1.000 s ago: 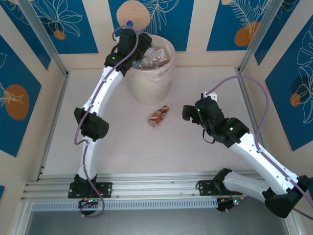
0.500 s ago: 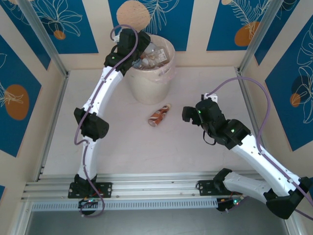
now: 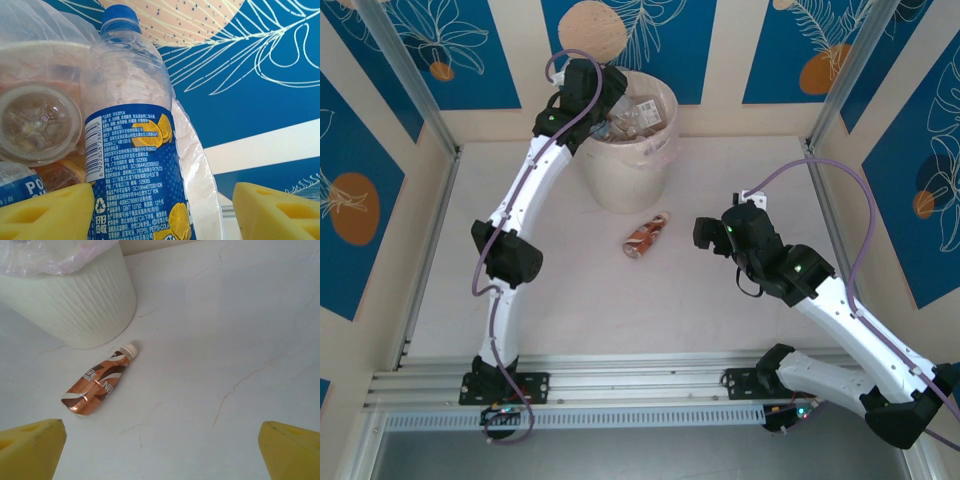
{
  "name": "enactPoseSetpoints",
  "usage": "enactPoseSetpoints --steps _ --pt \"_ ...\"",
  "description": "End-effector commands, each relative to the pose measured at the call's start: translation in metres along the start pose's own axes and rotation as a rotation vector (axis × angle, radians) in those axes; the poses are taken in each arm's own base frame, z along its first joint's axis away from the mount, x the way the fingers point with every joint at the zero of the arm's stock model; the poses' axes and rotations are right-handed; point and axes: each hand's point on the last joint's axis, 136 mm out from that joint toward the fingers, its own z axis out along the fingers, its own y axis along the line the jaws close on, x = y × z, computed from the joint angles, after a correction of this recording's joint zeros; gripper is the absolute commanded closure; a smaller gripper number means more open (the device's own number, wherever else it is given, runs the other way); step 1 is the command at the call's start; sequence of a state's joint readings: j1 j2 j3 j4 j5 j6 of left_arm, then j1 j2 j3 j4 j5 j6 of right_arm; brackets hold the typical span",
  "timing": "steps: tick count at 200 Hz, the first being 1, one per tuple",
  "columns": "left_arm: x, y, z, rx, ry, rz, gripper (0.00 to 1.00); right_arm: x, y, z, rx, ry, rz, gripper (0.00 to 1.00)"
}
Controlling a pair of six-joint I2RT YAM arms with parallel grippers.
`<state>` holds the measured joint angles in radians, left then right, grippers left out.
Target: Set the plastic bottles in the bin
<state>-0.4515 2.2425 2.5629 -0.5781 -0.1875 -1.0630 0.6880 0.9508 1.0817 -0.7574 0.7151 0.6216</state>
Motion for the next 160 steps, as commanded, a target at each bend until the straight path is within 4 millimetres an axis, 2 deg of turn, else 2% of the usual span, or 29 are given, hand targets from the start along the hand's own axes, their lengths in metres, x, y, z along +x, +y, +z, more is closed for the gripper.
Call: enactPoseSetpoints --steps 1,56,110,160 --pt "0.017 -0.014 -0.006 0.038 0.064 0.014 0.27 -0.004 -0.001 -0.006 -0.002 -0.02 0.029 0.01" --pt "0.051 -0.028 -0.007 0.067 0.129 0.014 0.28 -0.006 -0.002 -0.008 0.002 -0.028 0.027 0.01" --pt "0.049 -0.045 -0.013 0.124 0.117 0.024 0.29 -0.006 -0.003 -0.007 0.004 -0.027 0.03 0.01" --pt "0.059 -0.044 -0.002 0.14 0.142 0.009 0.31 -0.007 -0.004 -0.011 0.0 -0.032 0.032 0.01"
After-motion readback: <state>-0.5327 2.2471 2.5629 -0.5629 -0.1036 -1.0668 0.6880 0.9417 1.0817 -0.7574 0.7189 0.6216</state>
